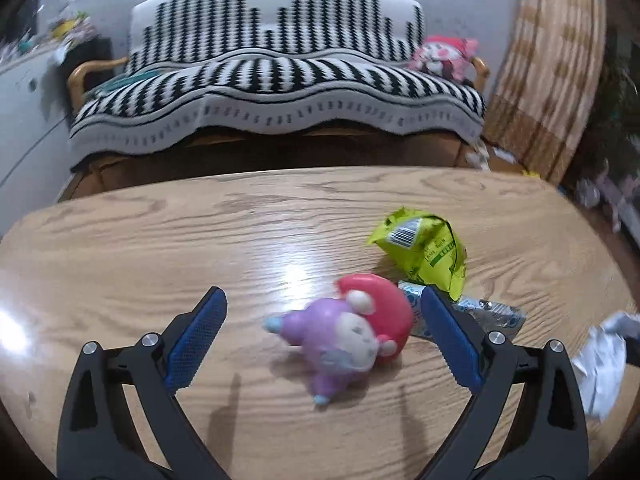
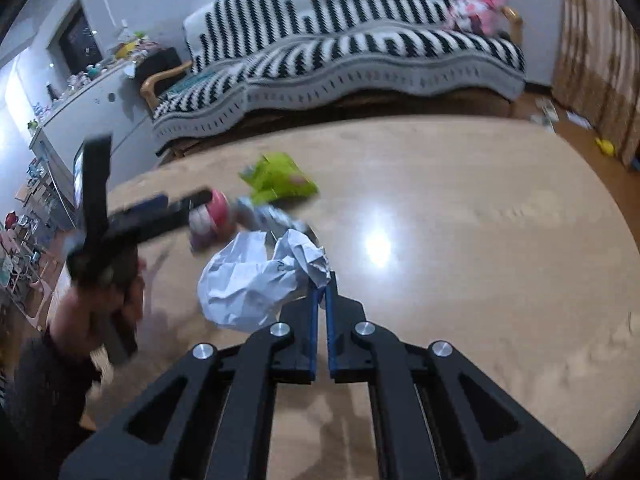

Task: Collect trash
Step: 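Grasp the purple-pink toy with the left tool while the right tool grasps the crumpled white paper, then carry the toy and white paper over the black bin and open both tools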

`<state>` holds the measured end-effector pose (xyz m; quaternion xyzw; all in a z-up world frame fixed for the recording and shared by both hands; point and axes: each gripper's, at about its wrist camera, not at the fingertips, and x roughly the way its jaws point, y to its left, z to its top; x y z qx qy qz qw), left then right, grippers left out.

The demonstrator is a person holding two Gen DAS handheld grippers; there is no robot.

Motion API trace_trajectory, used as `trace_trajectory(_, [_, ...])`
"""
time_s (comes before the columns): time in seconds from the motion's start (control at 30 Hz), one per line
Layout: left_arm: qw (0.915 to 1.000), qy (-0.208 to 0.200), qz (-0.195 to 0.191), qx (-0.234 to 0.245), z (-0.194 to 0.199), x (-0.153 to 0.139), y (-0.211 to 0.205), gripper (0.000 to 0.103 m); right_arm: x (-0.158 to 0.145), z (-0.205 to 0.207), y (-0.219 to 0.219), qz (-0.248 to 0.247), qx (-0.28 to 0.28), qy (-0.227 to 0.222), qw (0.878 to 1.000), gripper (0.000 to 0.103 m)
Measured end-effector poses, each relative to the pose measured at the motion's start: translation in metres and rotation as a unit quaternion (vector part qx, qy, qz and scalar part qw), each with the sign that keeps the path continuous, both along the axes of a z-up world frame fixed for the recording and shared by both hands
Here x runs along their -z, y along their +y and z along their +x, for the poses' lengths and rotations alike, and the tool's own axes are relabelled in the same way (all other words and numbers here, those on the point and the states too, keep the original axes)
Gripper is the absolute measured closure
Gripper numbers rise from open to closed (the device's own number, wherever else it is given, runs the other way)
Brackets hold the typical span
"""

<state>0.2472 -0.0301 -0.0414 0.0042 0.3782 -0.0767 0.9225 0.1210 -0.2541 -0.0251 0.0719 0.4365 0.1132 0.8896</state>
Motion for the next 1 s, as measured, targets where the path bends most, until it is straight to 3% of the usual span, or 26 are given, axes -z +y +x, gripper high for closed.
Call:
trace_trajectory(0.17, [0.9991, 0.039, 0.011, 0.013, 0.02, 0.024, -0.005, 0.009, 0.017, -0.032, -0.031, -0.009, 0.02, 0.024, 0.999, 0.099])
trace_trajectory(0.2, [0.9984, 0.055, -0.001, 0.011, 0.024, 0.028, -0.001, 0.012, 0.021, -0.036, -0.035, -0.011, 0.021, 0.03, 0.999, 0.099])
trace_trajectory(0.23, [0.9983, 0.057, -0.011, 0.005, 0.024, 0.029, 0.004, 0.024, 0.024, -0.04, -0.038, -0.014, 0.023, 0.034, 0.999, 0.099])
trace_trajectory(0.4, [0.9981, 0.051, -0.032, -0.015, 0.017, 0.022, 0.016, 0.039, 0.027, -0.075, -0.069, -0.022, 0.054, 0.038, 0.998, 0.099])
trace_trajectory(0.57, [0.9995, 0.028, 0.012, -0.005, -0.014, -0.013, -0.002, 0.044, 0.018, -0.121, -0.117, -0.02, 0.109, 0.031, 0.993, 0.099])
trace_trajectory(0.7, [0.9983, -0.014, 0.0, 0.056, -0.063, -0.064, -0.052, 0.044, 0.006, -0.174, -0.168, -0.017, 0.168, 0.016, 0.985, 0.099])
trace_trajectory(0.83, [0.9823, -0.041, -0.005, 0.183, -0.137, -0.088, -0.158, 0.045, 0.008, -0.237, -0.232, -0.016, 0.241, 0.013, 0.97, 0.099])
trace_trajectory(0.9, [0.9659, -0.025, -0.019, 0.257, -0.175, -0.085, -0.216, 0.046, 0.013, -0.272, -0.262, -0.019, 0.279, 0.014, 0.96, 0.099])
trace_trajectory(1.0, [0.9346, -0.001, -0.033, 0.354, -0.228, -0.074, -0.292, 0.046, 0.027, -0.316, -0.303, -0.023, 0.326, 0.033, 0.945, 0.099])
